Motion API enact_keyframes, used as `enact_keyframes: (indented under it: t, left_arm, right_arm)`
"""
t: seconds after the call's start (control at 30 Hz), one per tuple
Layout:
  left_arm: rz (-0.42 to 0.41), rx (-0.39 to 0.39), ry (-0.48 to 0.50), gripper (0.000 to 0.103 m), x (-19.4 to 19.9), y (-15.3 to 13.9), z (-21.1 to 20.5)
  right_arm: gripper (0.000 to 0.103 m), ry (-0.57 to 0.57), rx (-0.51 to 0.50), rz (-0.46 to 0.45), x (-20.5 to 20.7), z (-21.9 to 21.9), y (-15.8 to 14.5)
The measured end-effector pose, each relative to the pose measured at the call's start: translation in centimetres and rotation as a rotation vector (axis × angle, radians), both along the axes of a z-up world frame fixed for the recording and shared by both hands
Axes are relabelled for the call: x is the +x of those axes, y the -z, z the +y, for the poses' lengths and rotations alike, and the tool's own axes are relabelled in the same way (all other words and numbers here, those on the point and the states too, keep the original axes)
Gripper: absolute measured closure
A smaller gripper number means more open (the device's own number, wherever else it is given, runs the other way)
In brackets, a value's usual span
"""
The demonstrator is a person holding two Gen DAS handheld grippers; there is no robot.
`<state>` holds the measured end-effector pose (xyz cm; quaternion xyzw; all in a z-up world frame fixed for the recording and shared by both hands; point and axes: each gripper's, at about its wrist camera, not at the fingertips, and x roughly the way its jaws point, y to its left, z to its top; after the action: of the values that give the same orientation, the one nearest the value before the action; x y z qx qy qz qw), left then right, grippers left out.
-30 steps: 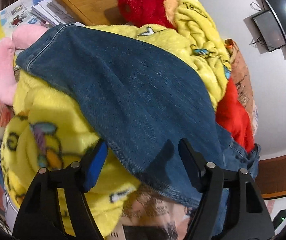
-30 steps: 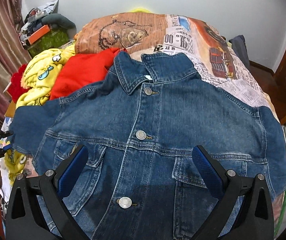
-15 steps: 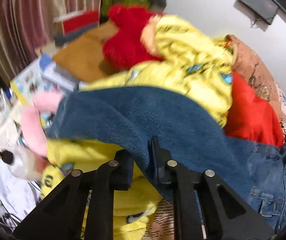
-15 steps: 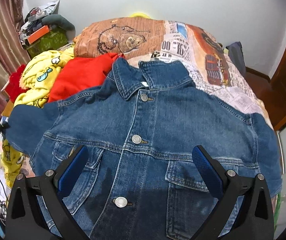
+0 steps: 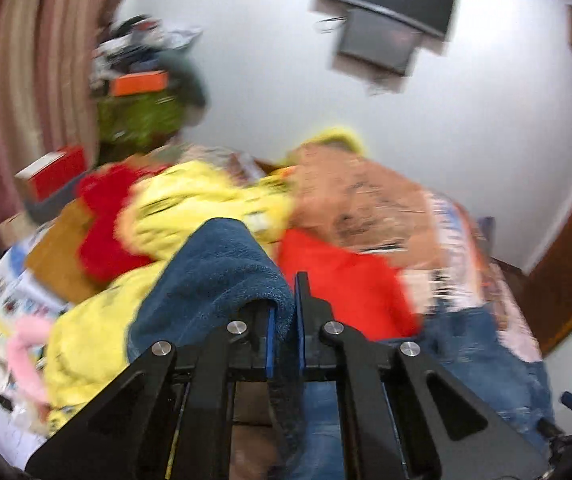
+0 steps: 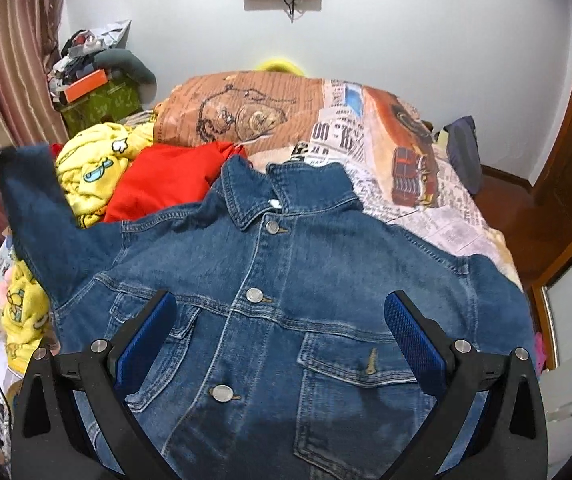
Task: Fold large clothes
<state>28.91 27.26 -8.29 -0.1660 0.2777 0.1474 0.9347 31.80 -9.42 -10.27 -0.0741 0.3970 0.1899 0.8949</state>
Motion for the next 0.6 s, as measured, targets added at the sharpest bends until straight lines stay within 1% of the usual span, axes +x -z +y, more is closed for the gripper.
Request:
enact_keyframes:
  t: [0.07, 0.17, 0.2, 0.23, 0.3, 0.43, 0.5, 0.6]
  left_arm:
    - [-0.020, -0.003, 0.085, 0.097, 1.6, -1.1, -3.2]
    - [-0.021, 0.000, 0.201, 0.097, 3.6, -1.5, -7.8]
    - [-0.016, 0.001, 0.231, 0.097, 4.2, -1.3, -9.2]
    - [0.000, 0.003, 0.278, 0.097, 4.8, -0.9, -11.1]
    - [0.033, 0.013, 0.336, 0.097, 5.7, -0.2, -13.7]
    - [0.147, 0.028, 0.463, 0.097, 7.3, 3.3, -19.0]
    - [0.215, 0.031, 0.512, 0.097, 7.9, 5.4, -20.7]
    - [0.305, 0.014, 0.582, 0.097, 8.0, 8.6, -22.9]
  right_arm:
    - [0.000, 0.005, 0.007, -0.011, -0.1, -0.6, -0.3]
    - [0.000, 0.018, 0.017, -0.022, -0.3, -1.5, -0.6]
    - [0.000, 0.023, 0.022, -0.023, -0.2, -1.9, -0.6]
    - [0.000, 0.028, 0.029, -0.022, -0.2, -2.3, -0.6]
    - [0.000, 0.037, 0.036, -0.018, -0.1, -3.0, -0.6]
    - [0.000, 0.051, 0.025, -0.010, -0.3, -4.2, -0.1]
    - [0.000, 0.059, 0.012, 0.000, -0.4, -4.9, 0.4]
    - [0.000, 0.070, 0.000, 0.022, -0.5, -5.8, 1.3]
